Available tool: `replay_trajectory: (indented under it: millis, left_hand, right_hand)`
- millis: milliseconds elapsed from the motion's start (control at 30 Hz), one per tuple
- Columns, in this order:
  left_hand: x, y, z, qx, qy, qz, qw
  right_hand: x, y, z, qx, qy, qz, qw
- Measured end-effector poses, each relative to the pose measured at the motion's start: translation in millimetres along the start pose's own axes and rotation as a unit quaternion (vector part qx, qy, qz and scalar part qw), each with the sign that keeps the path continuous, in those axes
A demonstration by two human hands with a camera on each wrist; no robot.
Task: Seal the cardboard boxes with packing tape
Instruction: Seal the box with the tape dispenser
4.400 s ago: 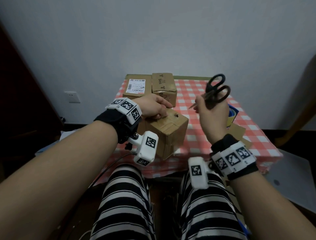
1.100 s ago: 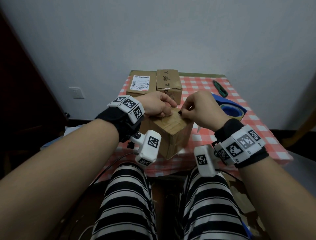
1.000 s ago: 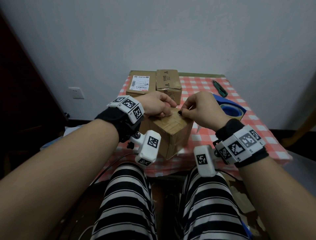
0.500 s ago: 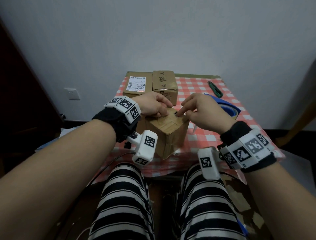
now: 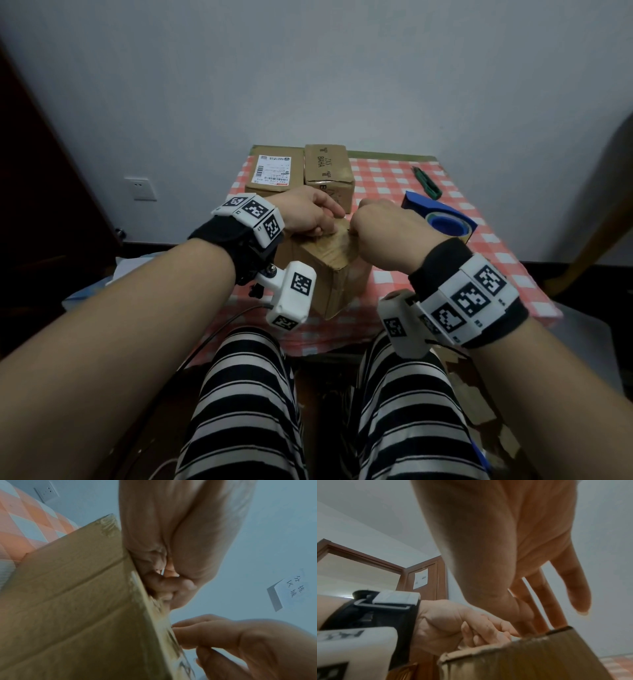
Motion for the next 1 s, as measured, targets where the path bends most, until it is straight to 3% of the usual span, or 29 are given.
replay_trajectory:
  millis: [133,267,567,700,1000]
  left_hand:
    - [-0.7,-0.1,0.5,-0.003,-0.003,0.001,1.0]
    - [-1.7,-0.5,-0.1,-0.002,-0.005,-0.001,1.0]
    - [-0.9,-0.5,-0.6,0.002,-0.003,-0.001,1.0]
    - [-0.9,-0.3,-0.7,0.007,-0.003,-0.005,1.0]
    - [-1.6,-0.2,-0.5,0.005,-0.004,0.0,1.0]
  right_hand:
    - [-9.9,9.0,0.8,-0.045,0.009,-0.006,0.999]
    - [-10.5,21.6,1.4,-0.156,0.037,-0.003,0.987]
    - [-10.6,42.9,-13.7,-0.38,0.049,-0.091,0.919]
    - [-9.8,40.3,-12.8,-0.383,0.064,-0.075,0.918]
    - [-8.4,30.5,0.5,-0.299,0.131,-0.007,0.945]
Point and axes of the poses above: each hand's wrist, its own x-axis away from the middle knuckle, its own z-axis out of the back of the hand, y = z × x, the point moved 9 cm from there along -x, towards the middle knuckle, and after that the axes turned 1 degree about -z, right-handed, at the moved point
